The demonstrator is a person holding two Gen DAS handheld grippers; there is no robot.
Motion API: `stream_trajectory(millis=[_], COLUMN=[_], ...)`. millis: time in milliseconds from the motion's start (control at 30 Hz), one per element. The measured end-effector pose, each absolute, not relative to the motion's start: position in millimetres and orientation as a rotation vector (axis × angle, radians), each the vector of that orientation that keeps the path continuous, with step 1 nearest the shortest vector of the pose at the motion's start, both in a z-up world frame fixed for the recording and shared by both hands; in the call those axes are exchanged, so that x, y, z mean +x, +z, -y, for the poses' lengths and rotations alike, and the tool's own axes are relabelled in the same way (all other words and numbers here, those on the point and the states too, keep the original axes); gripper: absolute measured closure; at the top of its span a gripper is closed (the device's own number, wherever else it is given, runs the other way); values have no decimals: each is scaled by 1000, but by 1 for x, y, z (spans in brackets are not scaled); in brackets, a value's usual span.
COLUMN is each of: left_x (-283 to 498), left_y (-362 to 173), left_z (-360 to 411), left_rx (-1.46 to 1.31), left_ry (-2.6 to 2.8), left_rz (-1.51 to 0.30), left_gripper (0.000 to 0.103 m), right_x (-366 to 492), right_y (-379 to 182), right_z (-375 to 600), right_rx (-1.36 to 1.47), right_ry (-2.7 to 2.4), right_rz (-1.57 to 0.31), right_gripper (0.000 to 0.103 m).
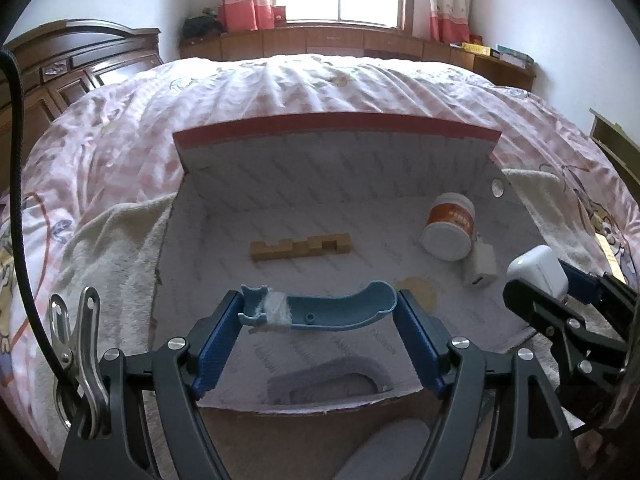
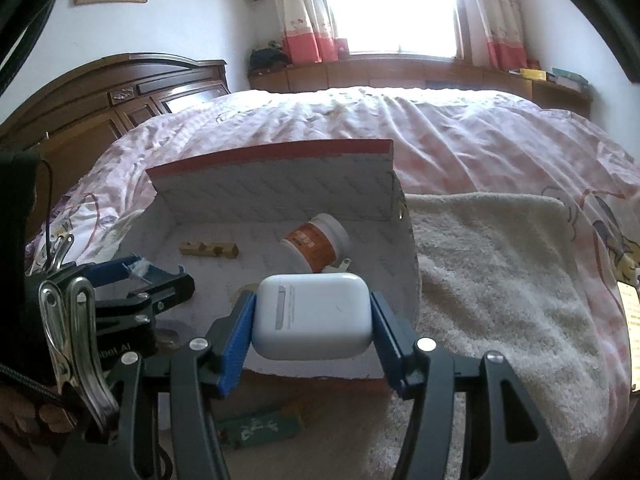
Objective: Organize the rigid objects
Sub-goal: 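Open the right gripper to drop the white case into the box while the left holds the teal strip, then lower the teal strip into the box and open the left gripper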
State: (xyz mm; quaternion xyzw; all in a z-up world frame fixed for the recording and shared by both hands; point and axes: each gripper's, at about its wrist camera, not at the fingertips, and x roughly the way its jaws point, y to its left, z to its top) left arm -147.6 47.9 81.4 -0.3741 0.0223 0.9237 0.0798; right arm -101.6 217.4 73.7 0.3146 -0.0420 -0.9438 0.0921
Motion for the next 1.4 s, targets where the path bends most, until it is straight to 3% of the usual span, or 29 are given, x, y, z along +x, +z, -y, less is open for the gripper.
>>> stream_trajectory(millis=[500,767,1400], left_x=[-160,-159,-138], left_y=[69,69,87], left_z=[-46,-45,-34], left_rx=[-1166,-1150,-1113], left_ry=[2754,2759,2778], left_rz=[-46,-43,-15], left_gripper=[26,25,25], right_x=[-112,-111,-89], right_y=[65,67,80], right_z=[-213,-211,-212], right_rx=[945,930,863], right_ry=[-2812,-2798,-2799], right_rz=[103,132,147], right_gripper=[43,28,27])
